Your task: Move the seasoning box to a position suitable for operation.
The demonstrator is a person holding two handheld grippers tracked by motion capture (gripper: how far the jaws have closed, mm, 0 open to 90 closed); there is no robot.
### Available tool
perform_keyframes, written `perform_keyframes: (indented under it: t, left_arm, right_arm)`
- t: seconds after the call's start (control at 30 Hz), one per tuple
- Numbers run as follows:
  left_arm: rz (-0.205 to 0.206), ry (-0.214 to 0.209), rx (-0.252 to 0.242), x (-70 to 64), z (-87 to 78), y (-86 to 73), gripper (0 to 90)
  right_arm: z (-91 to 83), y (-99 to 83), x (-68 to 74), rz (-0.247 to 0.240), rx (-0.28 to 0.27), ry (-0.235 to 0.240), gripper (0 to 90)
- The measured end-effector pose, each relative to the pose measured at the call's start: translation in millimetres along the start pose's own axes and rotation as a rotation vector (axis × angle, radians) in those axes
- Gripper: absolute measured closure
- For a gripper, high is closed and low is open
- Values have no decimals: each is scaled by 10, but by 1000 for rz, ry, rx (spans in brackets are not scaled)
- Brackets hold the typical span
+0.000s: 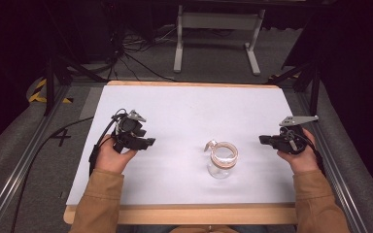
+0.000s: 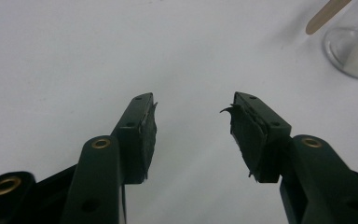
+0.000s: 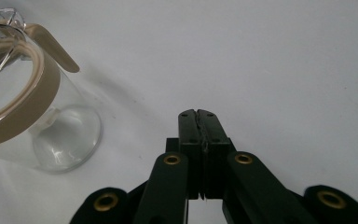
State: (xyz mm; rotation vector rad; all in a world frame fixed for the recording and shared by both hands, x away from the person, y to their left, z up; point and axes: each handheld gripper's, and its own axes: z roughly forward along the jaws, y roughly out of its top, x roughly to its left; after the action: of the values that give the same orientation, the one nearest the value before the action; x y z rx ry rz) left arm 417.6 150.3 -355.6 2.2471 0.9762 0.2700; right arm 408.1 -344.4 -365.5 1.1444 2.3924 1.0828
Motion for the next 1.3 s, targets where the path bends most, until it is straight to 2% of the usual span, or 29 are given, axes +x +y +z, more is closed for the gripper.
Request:
perform_keyframes:
  t: [0.13, 0.33, 0.4, 0.53, 0.63, 0.77, 1.0, 1.07, 1.13, 1.3]
  left_arm:
    - [-8, 3, -36, -18, -60, 15, 499]
    - [1, -1, -81, -69, -135, 36, 494]
    - [3, -14, -84, -84, -165, 45, 493]
    - [6, -34, -119, -115, -207, 62, 490]
    - [19, -41, -115, -134, -220, 84, 488]
    - [17, -46, -120, -166, -206, 106, 488]
    - [24, -54, -116, -177, -185, 139, 488]
    - [38, -53, -114, -175, -185, 149, 488]
    - [30, -58, -120, -182, -178, 154, 488]
    - [39, -55, -113, -182, -160, 169, 487]
  right_arm:
    - [13, 7, 21, -10, -5, 16, 892]
    - [3, 23, 54, -19, -22, 42, 892]
    - [14, 29, 74, -29, -24, 50, 892]
    - [65, 47, 147, -60, -15, 87, 892]
    - [133, 57, 229, -100, 2, 111, 892]
    - [226, 56, 312, -123, 25, 127, 892]
    - [355, 33, 457, -151, 86, 145, 892]
    - [375, 27, 489, -157, 93, 153, 891]
    - [401, 19, 521, -165, 102, 153, 892]
    - [449, 3, 569, -171, 120, 166, 891]
